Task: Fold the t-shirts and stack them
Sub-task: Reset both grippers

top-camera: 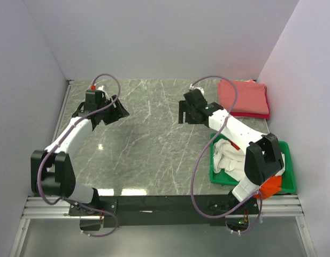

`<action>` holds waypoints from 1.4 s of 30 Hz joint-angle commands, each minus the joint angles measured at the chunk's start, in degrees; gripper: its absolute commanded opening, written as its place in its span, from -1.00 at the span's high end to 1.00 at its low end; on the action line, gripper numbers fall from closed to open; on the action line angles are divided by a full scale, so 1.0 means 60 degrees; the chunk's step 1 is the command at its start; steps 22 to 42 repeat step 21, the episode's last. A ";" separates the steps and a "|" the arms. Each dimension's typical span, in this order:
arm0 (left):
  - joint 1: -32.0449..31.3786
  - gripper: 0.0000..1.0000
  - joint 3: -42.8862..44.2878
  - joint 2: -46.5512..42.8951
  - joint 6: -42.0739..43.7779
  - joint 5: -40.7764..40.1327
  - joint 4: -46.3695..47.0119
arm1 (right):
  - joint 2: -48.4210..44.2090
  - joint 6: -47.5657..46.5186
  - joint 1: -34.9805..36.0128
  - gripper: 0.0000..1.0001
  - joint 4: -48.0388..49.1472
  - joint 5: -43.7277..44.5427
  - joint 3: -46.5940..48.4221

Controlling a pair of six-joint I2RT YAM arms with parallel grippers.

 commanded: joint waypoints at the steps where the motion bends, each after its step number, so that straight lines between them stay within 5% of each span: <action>1: -0.0033 -0.41 -0.0448 -0.1042 -0.0243 -0.0270 0.0618 | -0.0992 0.0512 0.0583 -0.69 0.0484 -0.0221 -0.0166; 19: -0.0033 -0.43 -0.1416 -0.3211 0.0211 -0.0535 0.0311 | -0.1842 0.1274 0.1360 -0.69 0.0499 0.0380 -0.1104; 42: -0.0033 -0.45 -0.1416 -0.3256 0.0212 -0.0622 0.0137 | -0.1915 0.1362 0.1375 -0.68 0.0324 0.0468 -0.1119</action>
